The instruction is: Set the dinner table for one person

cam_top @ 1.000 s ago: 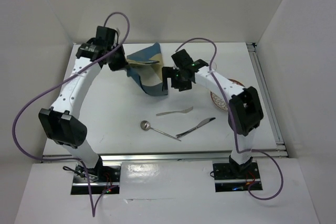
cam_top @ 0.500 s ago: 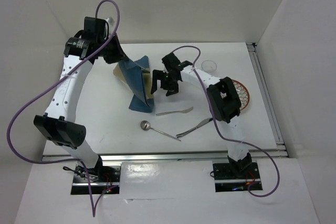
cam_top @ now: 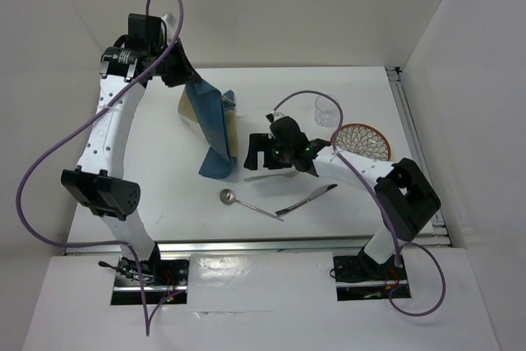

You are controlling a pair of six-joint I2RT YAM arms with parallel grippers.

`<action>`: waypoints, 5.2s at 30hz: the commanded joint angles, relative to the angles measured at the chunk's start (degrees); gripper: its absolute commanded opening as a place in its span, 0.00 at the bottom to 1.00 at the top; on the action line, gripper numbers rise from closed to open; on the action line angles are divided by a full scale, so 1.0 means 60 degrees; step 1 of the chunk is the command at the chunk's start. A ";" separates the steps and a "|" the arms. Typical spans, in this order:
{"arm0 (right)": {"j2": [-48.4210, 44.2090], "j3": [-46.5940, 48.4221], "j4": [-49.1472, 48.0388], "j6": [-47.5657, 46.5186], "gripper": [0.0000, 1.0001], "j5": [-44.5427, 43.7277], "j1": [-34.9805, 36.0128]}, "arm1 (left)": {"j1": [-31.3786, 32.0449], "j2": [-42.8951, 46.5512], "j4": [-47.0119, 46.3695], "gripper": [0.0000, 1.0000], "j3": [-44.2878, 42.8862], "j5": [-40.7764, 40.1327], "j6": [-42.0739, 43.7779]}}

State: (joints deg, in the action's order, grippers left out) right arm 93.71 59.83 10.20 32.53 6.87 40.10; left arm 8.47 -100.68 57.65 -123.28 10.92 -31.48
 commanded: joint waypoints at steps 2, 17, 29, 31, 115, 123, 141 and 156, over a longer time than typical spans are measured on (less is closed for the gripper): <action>-0.0414 -0.0072 -0.2168 -0.0719 0.99 -0.0983 0.0932 | -0.0049 -0.0401 -0.0321 0.00 -0.0589 0.0378 0.0047; 0.2867 0.2683 -0.0162 0.2587 0.60 -0.4471 0.2150 | -0.0240 -0.0490 -0.0321 0.00 -0.1264 0.0772 -0.0055; 0.2472 0.5375 -0.0480 -0.0554 0.00 -0.5410 0.0044 | -0.1411 -0.0679 -0.1986 0.00 -0.1790 0.2777 -0.0391; 0.2472 0.6907 -0.0761 -0.1975 0.00 -0.5015 -0.0585 | -0.1790 -0.1016 -0.2341 0.00 -0.2460 0.3261 -0.0713; 0.3228 0.6344 0.4745 -0.1980 0.08 0.0436 -0.2039 | -0.2119 -0.1001 -0.2328 0.00 0.5811 0.1127 -0.0376; 0.4406 0.6451 0.4411 -0.1555 0.04 -0.1013 -0.2376 | -0.1529 -0.2129 -0.2606 0.00 0.5827 0.0305 -0.0890; 0.2797 0.1177 0.2682 -0.0121 0.00 -0.1278 -0.2611 | -0.1338 -0.2921 -0.2766 0.00 0.6952 -0.0179 -0.0978; 0.2106 -0.0332 0.2681 0.0247 0.00 -0.1556 -0.2172 | -0.1250 -0.2087 -0.3105 0.00 0.8301 -0.0443 -0.0877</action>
State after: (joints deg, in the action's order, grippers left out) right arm 104.79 62.54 18.52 33.74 -0.34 25.50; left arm 0.49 -112.60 35.68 -75.79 12.49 -37.91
